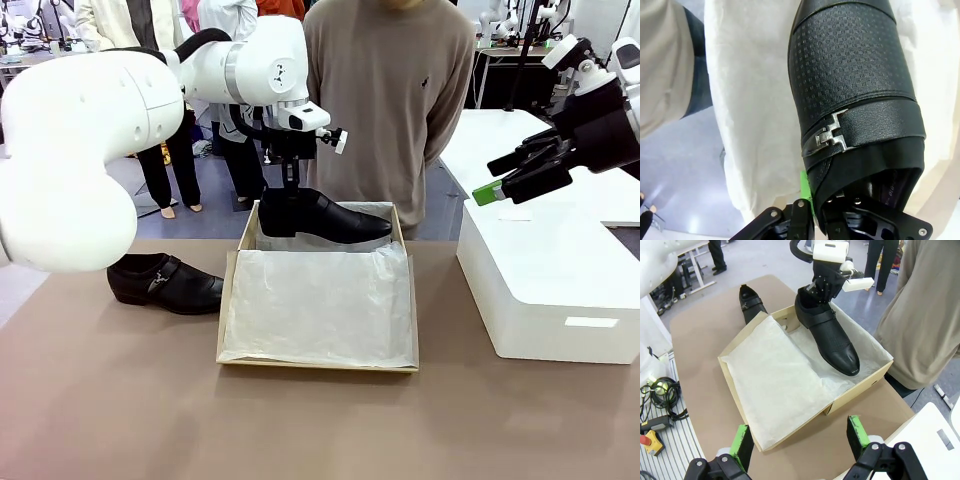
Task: Pack the shoes into the box.
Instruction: Place one shoe of the Shoes into the Shoes Box.
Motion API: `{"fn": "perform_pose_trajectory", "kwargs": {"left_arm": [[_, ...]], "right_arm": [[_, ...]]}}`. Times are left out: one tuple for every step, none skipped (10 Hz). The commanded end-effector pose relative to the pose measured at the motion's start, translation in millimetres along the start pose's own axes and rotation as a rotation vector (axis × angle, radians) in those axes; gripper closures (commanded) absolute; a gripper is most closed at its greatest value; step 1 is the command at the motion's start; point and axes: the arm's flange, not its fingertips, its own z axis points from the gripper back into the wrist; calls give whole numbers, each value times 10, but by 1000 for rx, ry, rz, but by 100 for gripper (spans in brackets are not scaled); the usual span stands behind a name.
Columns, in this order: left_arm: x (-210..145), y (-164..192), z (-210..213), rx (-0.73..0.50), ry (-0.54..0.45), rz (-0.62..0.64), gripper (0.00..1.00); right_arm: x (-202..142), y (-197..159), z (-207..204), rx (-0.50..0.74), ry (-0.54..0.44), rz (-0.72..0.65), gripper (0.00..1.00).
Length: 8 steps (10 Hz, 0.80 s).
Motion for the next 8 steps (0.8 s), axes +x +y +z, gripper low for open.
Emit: {"fn": "perform_pose_trajectory", "kwargs": {"left_arm": [[38, 132, 78, -4, 5, 23, 100], [28, 134, 36, -6, 9, 37, 100], [17, 143, -3, -15, 7, 43, 100], [8, 148, -51, -18, 5, 48, 100], [5, 153, -96, -21, 4, 51, 100], [1, 163, -139, -18, 7, 59, 100], [-5, 188, -191, -20, 9, 61, 100], [-14, 199, -240, -21, 11, 59, 100]], "right_arm": [[7, -15, -7, 10, -16, 11, 0], [7, -15, -7, 10, -16, 11, 0], [7, -15, -7, 10, -16, 11, 0], [7, -15, -7, 10, -16, 11, 0], [7, -15, -7, 10, -16, 11, 0], [7, -15, -7, 10, -16, 11, 0], [7, -15, -7, 10, -16, 11, 0], [7, -15, -7, 10, -16, 11, 0]]}}
